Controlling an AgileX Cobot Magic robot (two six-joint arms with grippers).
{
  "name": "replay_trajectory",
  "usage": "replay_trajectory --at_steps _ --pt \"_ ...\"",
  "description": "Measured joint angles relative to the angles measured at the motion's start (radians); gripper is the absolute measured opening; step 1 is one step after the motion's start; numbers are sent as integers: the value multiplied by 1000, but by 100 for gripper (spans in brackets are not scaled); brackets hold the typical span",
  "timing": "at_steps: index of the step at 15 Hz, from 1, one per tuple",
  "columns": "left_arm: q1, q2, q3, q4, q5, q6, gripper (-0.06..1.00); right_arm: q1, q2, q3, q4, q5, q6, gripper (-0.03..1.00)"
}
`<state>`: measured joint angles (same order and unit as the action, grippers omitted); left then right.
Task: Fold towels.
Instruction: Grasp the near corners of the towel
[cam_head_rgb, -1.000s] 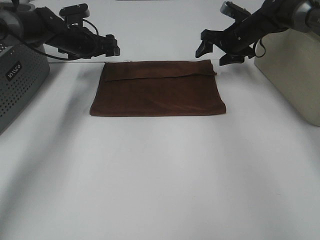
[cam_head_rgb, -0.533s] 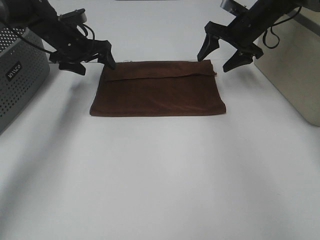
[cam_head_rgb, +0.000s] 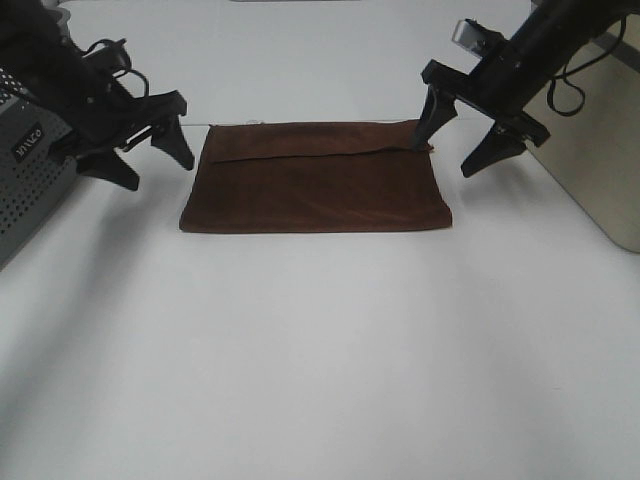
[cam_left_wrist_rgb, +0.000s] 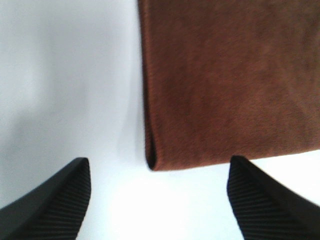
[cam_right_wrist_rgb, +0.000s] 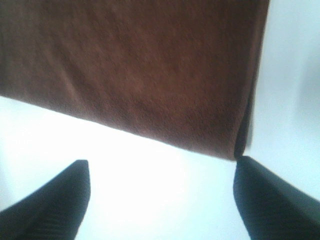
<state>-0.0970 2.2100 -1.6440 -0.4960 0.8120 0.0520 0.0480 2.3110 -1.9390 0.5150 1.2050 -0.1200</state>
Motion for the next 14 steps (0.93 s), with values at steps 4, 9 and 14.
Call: replay_trajectory --at_steps 4,9,14 --pt "46 -10 86 -1 -9 -9 67 -22 -52 182 84 -66 -131 74" --pt "1 13 86 -21 -65 32 67 -21 -45 194 96 -120 -153 74" --pt "-38 101 -12 -45 -82 47 67 -21 31 194 109 -183 -159 74"
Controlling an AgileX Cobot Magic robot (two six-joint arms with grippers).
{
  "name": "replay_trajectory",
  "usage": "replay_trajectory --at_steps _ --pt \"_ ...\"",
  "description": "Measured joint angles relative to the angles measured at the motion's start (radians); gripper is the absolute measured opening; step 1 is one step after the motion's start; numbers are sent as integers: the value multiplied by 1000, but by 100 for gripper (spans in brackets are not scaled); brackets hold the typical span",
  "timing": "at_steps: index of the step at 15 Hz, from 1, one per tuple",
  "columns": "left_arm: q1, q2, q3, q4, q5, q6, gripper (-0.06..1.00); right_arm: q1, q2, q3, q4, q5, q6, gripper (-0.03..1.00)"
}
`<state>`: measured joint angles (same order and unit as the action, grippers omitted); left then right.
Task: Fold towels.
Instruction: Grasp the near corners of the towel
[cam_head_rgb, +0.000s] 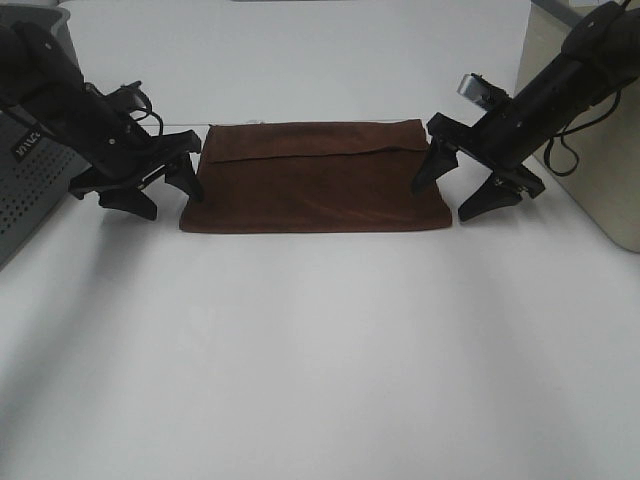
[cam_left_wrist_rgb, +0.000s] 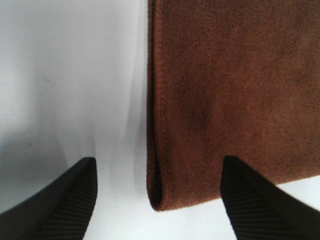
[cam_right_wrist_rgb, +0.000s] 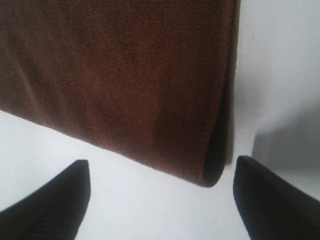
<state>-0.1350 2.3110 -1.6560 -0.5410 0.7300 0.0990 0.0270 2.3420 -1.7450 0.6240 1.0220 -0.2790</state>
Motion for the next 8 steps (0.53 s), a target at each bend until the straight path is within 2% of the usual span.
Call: replay_trajectory --at_steps 5,7,8 --pt "-23 84 -107 -52 25 0 66 15 28 0 26 -87 -41 70" --pt "-33 91 -119 -56 25 0 64 38 28 0 22 -123 -45 63" --pt "-33 95 -119 -56 25 0 58 45 28 0 18 -136 -46 56"
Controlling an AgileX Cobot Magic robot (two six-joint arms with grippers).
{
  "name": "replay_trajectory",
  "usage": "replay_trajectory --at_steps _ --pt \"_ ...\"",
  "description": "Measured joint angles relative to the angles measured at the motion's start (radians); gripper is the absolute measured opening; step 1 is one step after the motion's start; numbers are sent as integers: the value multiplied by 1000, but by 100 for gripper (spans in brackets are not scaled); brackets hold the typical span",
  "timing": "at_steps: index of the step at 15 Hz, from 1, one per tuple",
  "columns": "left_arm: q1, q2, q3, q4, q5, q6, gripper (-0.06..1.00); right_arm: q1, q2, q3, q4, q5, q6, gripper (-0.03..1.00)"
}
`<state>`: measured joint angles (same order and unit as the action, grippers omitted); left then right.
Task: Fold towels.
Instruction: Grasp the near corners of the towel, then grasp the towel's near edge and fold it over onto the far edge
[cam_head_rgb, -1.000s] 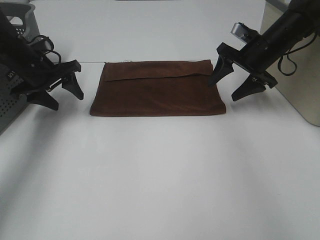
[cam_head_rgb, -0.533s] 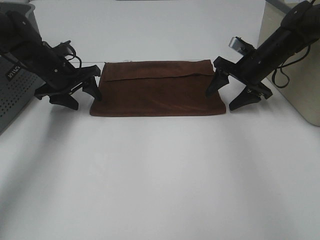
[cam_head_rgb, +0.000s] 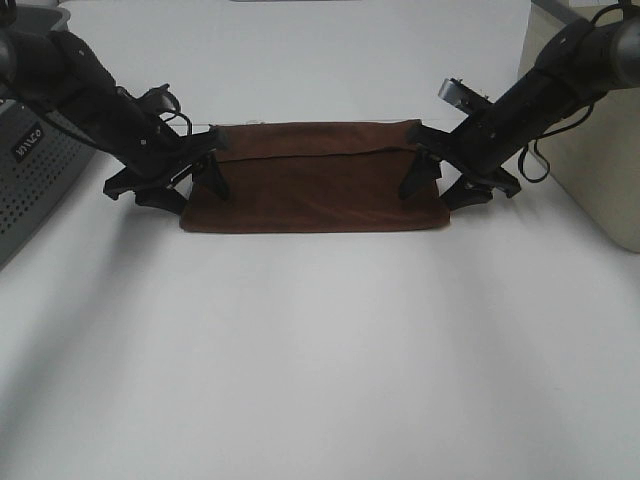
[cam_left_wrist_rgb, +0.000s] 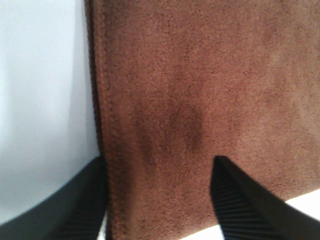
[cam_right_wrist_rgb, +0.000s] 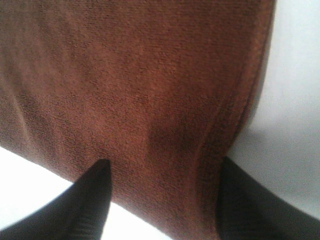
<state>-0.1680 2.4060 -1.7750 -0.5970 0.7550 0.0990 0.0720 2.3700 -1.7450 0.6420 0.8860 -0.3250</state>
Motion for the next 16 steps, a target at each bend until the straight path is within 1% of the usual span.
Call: replay_trajectory --at_steps 1,2,3,4,5,7,8,9,11,13,14,15,16 --pt "0 4 0 0 0 0 47 2 0 0 -2 -7 1 46" --pt "0 8 0 4 0 0 34 2 0 0 -4 -18 8 35" --pt "0 11 0 14 0 0 18 1 1 0 -5 -35 35 21" --pt "0 12 0 33 2 0 2 1 1 0 -7 -37 53 3" --pt "0 12 0 40 6 0 1 1 1 0 -7 -34 63 0" --pt "0 11 0 44 22 0 1 1 2 0 -7 -10 81 0" --pt "0 6 0 59 38 0 1 1 2 0 -12 9 87 0" --pt "0 -2 0 80 60 0 1 1 -2 0 -21 25 100 0" --pt "0 -37 9 95 98 0 1 1 -35 0 -56 48 133 0" --pt "0 -75 12 111 142 0 1 1 -71 0 -64 110 135 0" --pt "0 -95 34 120 157 0 1 1 -84 8 -66 141 135 0" --pt "0 -125 70 128 161 0 1 1 -106 41 -67 150 137 0" --pt "0 -173 149 145 155 4 1 1 -155 138 -68 136 138 0"
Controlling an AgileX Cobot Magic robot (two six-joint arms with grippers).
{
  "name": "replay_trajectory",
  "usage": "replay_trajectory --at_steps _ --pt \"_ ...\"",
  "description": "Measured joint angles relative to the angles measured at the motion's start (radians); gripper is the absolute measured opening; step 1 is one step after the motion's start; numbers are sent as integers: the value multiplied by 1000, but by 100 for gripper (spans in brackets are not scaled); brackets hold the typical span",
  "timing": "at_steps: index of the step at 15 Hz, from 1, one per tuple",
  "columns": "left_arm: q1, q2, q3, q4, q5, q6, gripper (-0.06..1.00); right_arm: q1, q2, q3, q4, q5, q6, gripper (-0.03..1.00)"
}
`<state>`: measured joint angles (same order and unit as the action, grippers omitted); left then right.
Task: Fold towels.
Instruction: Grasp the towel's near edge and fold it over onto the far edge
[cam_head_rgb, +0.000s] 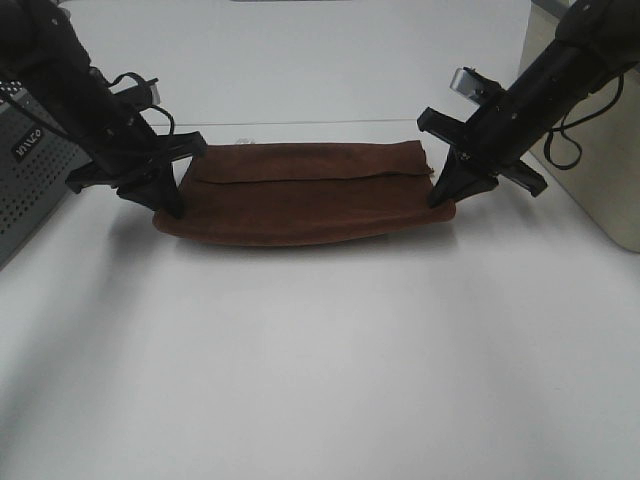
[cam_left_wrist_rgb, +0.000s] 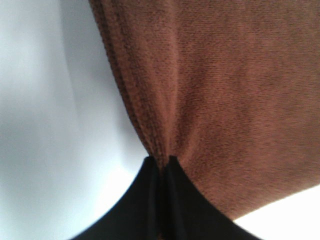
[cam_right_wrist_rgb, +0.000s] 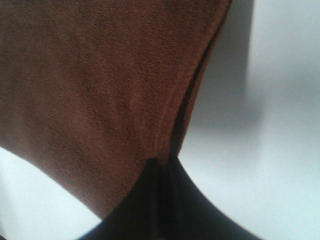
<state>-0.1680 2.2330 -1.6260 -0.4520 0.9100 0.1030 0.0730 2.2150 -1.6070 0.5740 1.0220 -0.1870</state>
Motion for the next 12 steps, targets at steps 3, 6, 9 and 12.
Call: replay_trajectory --at_steps 3,6,9,12 --pt "-2 -90 187 6 -44 28 1 0 -103 205 8 -44 -11 0" --pt "-6 -132 259 5 -50 33 1 0 -136 312 22 -68 -37 0" --pt "-7 -143 272 -9 -47 34 1 0 -150 341 28 -76 -48 0" --pt "-7 -143 224 -11 -32 28 1 0 -150 292 35 -76 -63 0"
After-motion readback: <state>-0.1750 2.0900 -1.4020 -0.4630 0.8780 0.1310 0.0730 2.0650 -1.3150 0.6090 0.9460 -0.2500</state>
